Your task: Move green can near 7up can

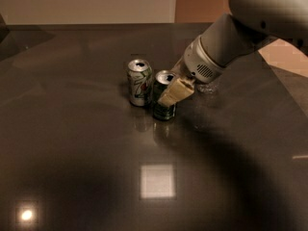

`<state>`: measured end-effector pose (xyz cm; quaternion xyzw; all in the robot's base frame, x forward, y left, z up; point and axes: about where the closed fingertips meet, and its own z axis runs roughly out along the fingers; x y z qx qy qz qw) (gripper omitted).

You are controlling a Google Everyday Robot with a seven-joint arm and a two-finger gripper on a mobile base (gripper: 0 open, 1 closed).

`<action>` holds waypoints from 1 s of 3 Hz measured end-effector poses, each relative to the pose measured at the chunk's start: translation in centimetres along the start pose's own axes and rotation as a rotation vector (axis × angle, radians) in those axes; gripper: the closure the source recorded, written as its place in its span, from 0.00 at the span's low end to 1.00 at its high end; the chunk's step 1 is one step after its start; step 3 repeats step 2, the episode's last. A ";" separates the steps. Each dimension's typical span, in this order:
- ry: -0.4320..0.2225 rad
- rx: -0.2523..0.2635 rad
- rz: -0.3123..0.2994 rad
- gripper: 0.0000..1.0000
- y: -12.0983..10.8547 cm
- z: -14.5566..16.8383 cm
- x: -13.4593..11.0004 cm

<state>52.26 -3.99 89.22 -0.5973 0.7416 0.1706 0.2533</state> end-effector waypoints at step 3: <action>0.000 0.000 -0.003 0.00 0.1 0.0 -0.1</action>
Offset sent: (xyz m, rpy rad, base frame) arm -0.0008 0.0011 0.0006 -0.0008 -0.0014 0.0021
